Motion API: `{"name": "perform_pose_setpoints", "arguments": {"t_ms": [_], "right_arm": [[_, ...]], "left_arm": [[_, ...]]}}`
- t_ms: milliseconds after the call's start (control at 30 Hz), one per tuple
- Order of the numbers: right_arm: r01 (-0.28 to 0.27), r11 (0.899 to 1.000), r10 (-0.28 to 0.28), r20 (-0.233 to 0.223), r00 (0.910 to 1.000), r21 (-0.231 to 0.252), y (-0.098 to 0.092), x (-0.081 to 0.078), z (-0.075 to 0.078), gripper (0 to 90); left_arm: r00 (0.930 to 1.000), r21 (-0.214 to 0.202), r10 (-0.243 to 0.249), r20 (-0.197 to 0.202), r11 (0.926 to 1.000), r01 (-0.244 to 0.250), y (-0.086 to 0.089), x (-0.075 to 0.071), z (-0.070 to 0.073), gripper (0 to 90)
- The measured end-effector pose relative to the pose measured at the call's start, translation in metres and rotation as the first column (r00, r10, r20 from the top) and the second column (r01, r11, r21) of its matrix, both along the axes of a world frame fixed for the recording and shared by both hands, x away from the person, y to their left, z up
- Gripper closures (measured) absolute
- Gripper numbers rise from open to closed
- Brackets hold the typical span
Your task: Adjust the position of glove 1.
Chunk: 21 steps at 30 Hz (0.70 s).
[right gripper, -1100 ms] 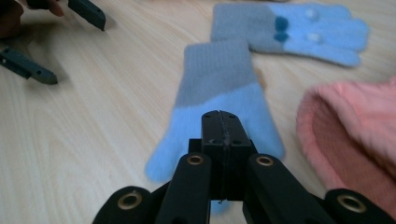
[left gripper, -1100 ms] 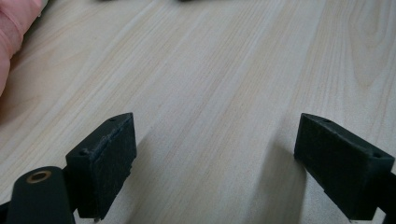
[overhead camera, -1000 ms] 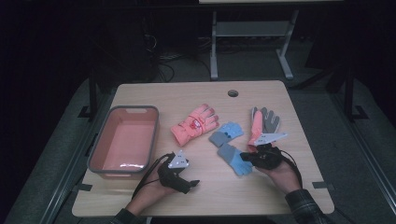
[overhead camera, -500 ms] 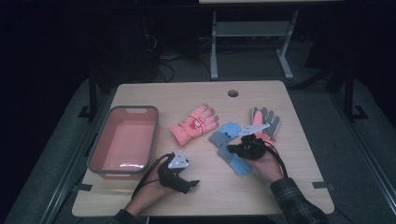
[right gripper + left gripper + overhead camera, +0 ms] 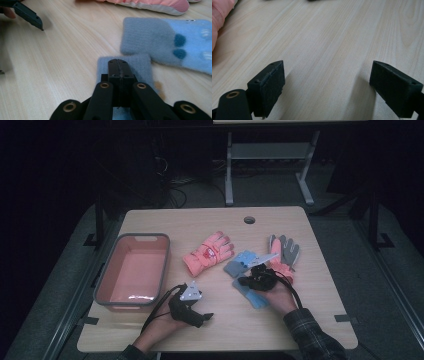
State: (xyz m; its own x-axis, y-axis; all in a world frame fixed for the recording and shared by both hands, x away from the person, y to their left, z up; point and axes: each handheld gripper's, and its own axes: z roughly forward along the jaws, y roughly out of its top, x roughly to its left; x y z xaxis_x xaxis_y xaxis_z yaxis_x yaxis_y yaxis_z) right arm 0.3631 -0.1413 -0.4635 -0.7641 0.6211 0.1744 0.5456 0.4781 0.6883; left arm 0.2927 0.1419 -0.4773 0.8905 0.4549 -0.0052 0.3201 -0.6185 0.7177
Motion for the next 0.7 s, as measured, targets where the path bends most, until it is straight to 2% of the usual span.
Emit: {"name": "perform_pose_setpoints", "arguments": {"t_ms": [333,700], "right_arm": [[-0.048,0.999,0.048,-0.007,0.9988,0.009,0.007,-0.009,0.000,90.0],[-0.145,0.989,0.145,-0.013,0.9893,0.011,0.025,-0.027,0.000,90.0]], "left_arm": [[1.0000,-0.001,0.002,-0.001,1.0000,-0.002,0.000,0.000,0.000,12.3],[1.0000,0.001,0.000,-0.002,1.0000,0.000,0.000,0.000,0.000,12.3]]}}
